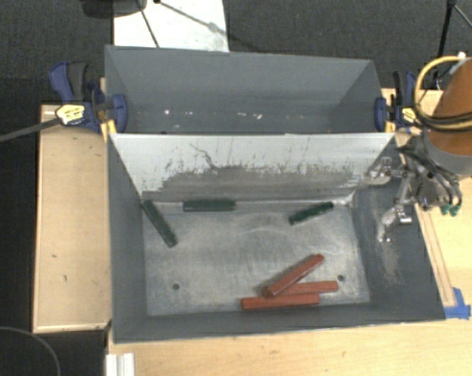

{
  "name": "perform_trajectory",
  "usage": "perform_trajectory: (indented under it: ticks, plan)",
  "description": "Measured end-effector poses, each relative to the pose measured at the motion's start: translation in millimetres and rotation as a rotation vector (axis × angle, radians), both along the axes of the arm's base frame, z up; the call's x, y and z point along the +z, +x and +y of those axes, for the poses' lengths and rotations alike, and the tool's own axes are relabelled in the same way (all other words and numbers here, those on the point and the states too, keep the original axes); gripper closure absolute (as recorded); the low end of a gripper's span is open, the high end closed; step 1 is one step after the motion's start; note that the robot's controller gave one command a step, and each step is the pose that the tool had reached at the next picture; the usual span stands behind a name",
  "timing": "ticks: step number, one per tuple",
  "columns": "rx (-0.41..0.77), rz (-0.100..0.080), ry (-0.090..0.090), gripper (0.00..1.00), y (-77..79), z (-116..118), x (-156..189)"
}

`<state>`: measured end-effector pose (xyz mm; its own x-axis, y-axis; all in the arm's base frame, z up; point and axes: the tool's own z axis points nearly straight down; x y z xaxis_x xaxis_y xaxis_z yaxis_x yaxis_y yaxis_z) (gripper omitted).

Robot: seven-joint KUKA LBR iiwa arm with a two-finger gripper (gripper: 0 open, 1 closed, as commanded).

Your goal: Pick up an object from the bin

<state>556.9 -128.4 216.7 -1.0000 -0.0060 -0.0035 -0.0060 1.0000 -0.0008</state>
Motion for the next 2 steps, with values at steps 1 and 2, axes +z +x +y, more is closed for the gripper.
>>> perform_trajectory:
  ticks: [1,2]
  plan:
    - [0.001,0.000,0.000,0.00,0.0,0,0]
    - [0.049,-0.007,-0.002,0.00,13.6,16,-44]
